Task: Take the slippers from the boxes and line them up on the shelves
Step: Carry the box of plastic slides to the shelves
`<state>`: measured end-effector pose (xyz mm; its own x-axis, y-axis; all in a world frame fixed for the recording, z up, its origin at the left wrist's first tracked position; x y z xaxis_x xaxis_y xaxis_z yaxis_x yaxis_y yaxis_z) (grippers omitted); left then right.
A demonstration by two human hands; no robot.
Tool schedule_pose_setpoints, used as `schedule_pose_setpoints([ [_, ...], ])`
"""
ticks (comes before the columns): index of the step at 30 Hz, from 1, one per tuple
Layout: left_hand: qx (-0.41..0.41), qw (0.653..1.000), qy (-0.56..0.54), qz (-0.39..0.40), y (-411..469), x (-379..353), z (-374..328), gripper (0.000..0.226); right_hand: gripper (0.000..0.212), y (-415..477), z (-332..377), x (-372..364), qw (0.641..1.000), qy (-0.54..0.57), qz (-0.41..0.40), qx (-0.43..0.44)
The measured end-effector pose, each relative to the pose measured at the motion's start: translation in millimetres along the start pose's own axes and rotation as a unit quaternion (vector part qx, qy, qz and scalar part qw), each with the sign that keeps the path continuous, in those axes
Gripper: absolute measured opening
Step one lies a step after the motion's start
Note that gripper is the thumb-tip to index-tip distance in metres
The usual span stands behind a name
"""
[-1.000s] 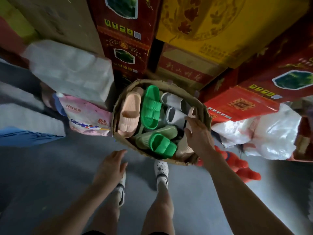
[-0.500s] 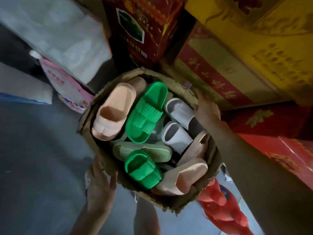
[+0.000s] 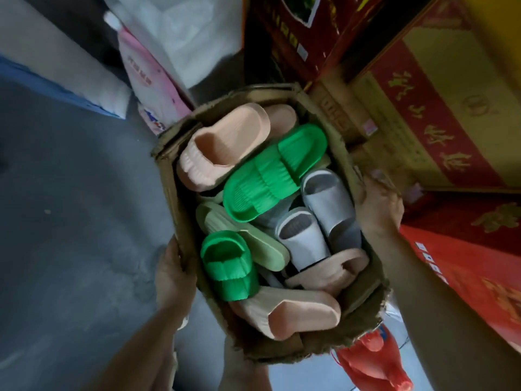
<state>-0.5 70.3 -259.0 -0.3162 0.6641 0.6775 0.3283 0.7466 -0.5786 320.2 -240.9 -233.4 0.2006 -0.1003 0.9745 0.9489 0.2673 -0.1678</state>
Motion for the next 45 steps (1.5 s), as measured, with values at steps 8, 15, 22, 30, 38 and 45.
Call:
schedule_pose_setpoints([
  [8, 0.005, 0.999, 0.024, 0.032, 33.0, 20.7, 21.6, 0.040, 0.058, -36.1, -4.3, -19.5, 0.995, 0.047, 0.061, -0.061],
  [15, 0.009, 1.000, -0.016, 0.018, 31.9, 30.8, 15.3, 0.029, 0.064, -32.1, 19.3, -18.0, 0.995, 0.062, 0.074, -0.041],
  [22, 0.019, 0.999, -0.026, 0.019, 28.1, 72.2, 31.4, 0.040, 0.057, -63.9, 57.4, 13.8, 0.995, 0.091, 0.045, 0.001],
  [30, 0.062, 0.997, -0.039, -0.006, -2.8, 173.1, 86.3, 0.042, 0.052, -101.5, 147.4, 51.7, 0.989, 0.112, 0.042, 0.085],
  [38, 0.109, 0.988, -0.084, -0.067, -49.7, 306.0, 172.2, 0.041, 0.040, -144.8, 296.8, 83.4, 0.969, 0.107, 0.081, 0.206],
  [45, 0.172, 0.958, -0.166, -0.160, -87.6, 435.5, 273.6, 0.037, 0.043, -214.6, 480.4, 113.0, 0.933, 0.086, 0.082, 0.340],
])
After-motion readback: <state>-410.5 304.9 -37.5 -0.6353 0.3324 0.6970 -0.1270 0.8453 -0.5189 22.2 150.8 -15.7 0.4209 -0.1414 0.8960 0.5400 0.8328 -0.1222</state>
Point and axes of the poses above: each hand's wrist, its own y-axis towards the middle knuckle, its own x-axis out of the back of the hand, z = x × y, the point moved 9 cm from there along y, towards the middle knuckle, and after that the axes turned 9 degrees about x, right-handed, at the moved point
